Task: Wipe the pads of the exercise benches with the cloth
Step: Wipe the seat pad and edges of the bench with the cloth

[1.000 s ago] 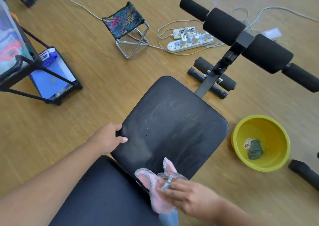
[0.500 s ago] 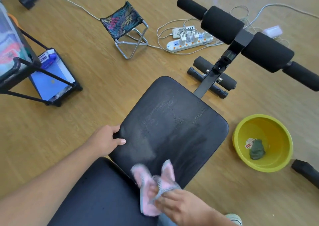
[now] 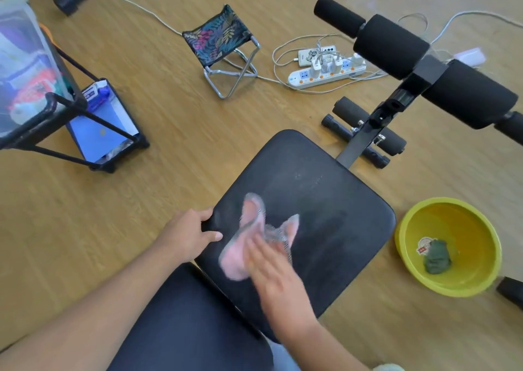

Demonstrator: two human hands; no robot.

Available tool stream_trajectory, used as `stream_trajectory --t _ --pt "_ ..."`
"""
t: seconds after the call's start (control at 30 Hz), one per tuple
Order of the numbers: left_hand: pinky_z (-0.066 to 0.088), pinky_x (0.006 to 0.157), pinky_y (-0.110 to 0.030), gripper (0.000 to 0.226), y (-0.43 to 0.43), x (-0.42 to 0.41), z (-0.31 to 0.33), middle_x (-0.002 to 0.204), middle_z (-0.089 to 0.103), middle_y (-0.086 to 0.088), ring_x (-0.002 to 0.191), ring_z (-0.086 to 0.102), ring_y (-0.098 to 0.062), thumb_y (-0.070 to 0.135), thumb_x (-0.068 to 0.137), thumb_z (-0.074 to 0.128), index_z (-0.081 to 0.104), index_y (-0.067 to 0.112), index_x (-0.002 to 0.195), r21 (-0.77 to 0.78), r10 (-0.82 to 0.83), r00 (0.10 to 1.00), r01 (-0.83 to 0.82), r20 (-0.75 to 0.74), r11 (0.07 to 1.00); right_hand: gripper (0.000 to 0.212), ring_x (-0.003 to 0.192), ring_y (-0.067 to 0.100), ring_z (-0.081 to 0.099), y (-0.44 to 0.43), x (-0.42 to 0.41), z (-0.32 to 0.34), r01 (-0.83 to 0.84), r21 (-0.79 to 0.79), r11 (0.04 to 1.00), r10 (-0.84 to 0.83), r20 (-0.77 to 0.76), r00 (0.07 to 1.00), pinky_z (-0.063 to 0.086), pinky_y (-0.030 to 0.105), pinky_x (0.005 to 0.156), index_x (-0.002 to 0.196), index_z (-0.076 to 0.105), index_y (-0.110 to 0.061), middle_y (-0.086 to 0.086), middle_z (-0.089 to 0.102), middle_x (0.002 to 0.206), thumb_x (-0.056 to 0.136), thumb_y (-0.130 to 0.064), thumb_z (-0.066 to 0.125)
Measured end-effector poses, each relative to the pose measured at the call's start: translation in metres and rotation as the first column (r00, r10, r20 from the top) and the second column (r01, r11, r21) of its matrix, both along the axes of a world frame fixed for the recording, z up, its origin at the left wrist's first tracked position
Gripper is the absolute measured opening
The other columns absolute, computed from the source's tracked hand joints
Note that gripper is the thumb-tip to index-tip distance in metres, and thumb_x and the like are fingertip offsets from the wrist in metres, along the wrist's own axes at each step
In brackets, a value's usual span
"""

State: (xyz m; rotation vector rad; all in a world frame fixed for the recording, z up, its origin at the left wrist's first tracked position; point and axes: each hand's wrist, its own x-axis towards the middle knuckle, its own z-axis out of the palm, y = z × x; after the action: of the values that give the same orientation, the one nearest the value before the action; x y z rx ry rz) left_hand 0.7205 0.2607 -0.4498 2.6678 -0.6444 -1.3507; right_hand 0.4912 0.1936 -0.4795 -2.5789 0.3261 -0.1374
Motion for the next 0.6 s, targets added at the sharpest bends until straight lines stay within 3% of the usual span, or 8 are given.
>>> stream_trajectory --t 0.1,0.13,0.17,0.2,0.27,0.43,0.53,0.6 --pt "0.053 0.101 -0.036 0.055 -0.002 -0.001 0.002 0.121 0.075 0.018 0.119 0.067 -0.016 0.032 0.087 0.072 0.058 0.045 0.139 -0.021 -0.017 1.000 0.017 0.008 1.000 0.034 0.105 0.021 0.042 0.006 -0.018 0.006 -0.419 0.063 0.906 0.406 -0.413 0.815 0.034 0.009 0.076 0.134 0.046 -0.011 0.039 0.028 0.104 0.105 -0.023 0.031" --pt "0.052 0.102 -0.036 0.056 -0.002 -0.001 0.002 0.124 0.074 0.017 0.121 0.066 -0.016 0.032 0.087 0.073 0.058 0.044 0.140 -0.021 -0.017 1.000 0.017 0.008 1.000 0.037 0.100 0.023 0.044 -0.012 -0.016 0.011 -0.540 0.175 0.824 0.561 -0.390 0.730 0.035 0.009 0.070 0.128 0.054 -0.019 0.042 0.027 0.102 0.108 -0.029 0.024" --pt "0.052 0.103 -0.036 0.057 -0.002 -0.001 0.000 0.126 0.073 0.016 0.123 0.065 -0.017 0.033 0.087 0.073 0.057 0.043 0.141 -0.017 -0.016 1.000 0.016 0.010 1.000 0.041 0.096 0.021 0.048 -0.043 -0.013 0.014 -0.500 0.229 0.835 0.549 -0.286 0.785 0.039 0.014 0.076 0.116 0.063 -0.026 0.037 0.041 0.098 0.108 -0.021 0.024" --pt "0.052 0.104 -0.037 0.059 -0.001 0.000 -0.001 0.130 0.072 0.015 0.125 0.064 -0.018 0.034 0.087 0.073 0.055 0.042 0.143 -0.015 -0.013 1.000 0.013 0.014 1.000 0.044 0.102 0.018 0.055 -0.074 -0.018 0.007 -0.327 0.280 0.903 0.378 -0.155 0.913 0.040 0.022 0.090 0.113 0.068 -0.026 0.030 0.054 0.112 0.105 -0.008 0.028" --pt "0.051 0.106 -0.038 0.065 0.000 0.001 -0.004 0.137 0.067 0.014 0.130 0.061 -0.017 0.036 0.087 0.074 0.051 0.041 0.148 -0.004 0.008 1.000 -0.008 0.012 1.000 0.052 0.132 0.021 0.050 -0.146 -0.014 0.007 -0.023 -0.009 1.000 0.022 -0.128 0.992 0.036 0.042 0.113 0.131 0.062 -0.013 0.011 0.054 0.141 0.091 0.011 0.040" --pt "0.051 0.107 -0.037 0.067 0.000 0.000 -0.002 0.138 0.066 0.015 0.130 0.061 -0.015 0.036 0.086 0.074 0.049 0.040 0.149 0.002 0.029 1.000 -0.029 0.000 1.000 0.075 0.144 0.021 0.034 -0.097 0.012 0.004 0.562 0.055 0.825 -0.560 -0.050 0.827 0.038 0.043 0.113 0.138 0.055 -0.005 0.006 0.045 0.150 0.072 0.029 0.045" --pt "0.052 0.105 -0.038 0.068 0.000 -0.002 -0.002 0.134 0.069 0.013 0.127 0.063 -0.018 0.040 0.085 0.074 0.050 0.039 0.149 0.009 0.025 1.000 -0.026 0.018 1.000 0.042 0.142 0.018 0.038 -0.016 -0.003 -0.010 0.122 0.009 0.992 -0.122 0.003 0.992 0.035 0.043 0.114 0.136 0.057 -0.010 0.006 0.046 0.149 0.101 0.001 0.037" --pt "0.053 0.102 -0.037 0.067 0.000 -0.002 -0.001 0.128 0.072 0.014 0.124 0.065 -0.019 0.041 0.083 0.074 0.052 0.039 0.147 0.002 0.015 0.999 -0.015 0.032 1.000 0.032 0.138 0.019 0.045 -0.008 -0.011 0.006 -0.341 0.018 0.940 0.340 0.051 0.939 0.038 0.039 0.113 0.128 0.064 -0.013 0.003 0.055 0.143 0.106 -0.016 0.041"
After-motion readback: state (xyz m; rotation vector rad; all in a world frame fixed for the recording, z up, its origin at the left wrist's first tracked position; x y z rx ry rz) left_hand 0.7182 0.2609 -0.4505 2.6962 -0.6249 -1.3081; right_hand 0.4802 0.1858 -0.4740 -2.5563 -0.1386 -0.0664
